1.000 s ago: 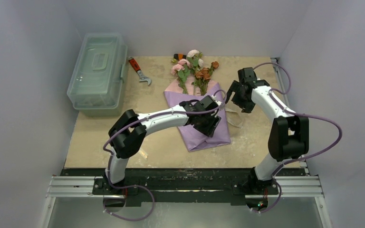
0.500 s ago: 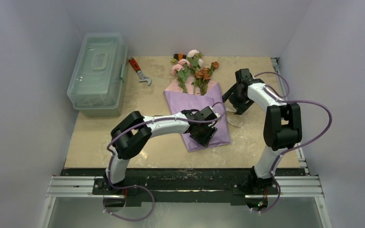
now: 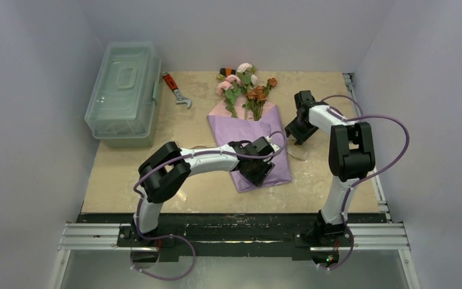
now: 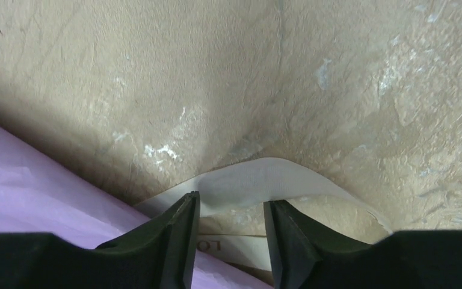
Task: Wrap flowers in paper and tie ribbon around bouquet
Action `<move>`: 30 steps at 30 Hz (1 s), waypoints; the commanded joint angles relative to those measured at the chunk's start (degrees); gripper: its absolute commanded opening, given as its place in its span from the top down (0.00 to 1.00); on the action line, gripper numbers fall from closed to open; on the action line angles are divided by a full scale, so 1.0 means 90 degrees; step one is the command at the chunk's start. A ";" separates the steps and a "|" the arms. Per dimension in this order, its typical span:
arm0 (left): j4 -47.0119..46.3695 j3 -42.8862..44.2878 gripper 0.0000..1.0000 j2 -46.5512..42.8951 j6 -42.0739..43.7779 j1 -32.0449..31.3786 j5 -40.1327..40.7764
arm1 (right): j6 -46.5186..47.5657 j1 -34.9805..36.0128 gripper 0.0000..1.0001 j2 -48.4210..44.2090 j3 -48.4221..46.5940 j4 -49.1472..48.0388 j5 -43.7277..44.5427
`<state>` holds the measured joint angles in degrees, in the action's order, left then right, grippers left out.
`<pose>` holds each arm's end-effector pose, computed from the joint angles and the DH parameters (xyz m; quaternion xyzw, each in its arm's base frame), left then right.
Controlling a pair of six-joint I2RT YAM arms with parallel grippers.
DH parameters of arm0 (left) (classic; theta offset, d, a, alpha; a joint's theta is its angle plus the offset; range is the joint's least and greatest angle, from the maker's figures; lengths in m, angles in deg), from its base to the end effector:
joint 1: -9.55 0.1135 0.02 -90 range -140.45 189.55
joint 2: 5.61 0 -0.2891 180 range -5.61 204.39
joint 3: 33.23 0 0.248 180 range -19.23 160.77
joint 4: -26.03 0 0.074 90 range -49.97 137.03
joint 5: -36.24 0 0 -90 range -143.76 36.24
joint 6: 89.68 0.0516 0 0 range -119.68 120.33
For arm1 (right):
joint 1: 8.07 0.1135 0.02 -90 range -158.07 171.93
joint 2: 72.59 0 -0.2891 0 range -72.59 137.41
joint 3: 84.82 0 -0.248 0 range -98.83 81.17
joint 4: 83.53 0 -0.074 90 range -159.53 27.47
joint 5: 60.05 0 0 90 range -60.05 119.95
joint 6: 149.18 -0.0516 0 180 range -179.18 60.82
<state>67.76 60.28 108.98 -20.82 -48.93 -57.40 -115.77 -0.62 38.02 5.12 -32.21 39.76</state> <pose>0.2215 -0.3675 0.1756 0.3181 0.9180 -0.1741 0.1607 0.3907 0.0422 0.1784 0.4214 0.8892 0.0116 0.1779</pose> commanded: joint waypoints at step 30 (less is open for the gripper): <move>0.0475 -0.0673 0.57 -0.0400 0.1116 -0.0016 0.0475 | 0.0934 -0.0762 1.00 -0.2162 -0.0192 -0.0737 -0.0244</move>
<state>67.19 56.76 106.55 -13.35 -49.10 -54.89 -108.74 -7.16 21.87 2.46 -35.25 40.92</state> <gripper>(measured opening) 0.436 0.025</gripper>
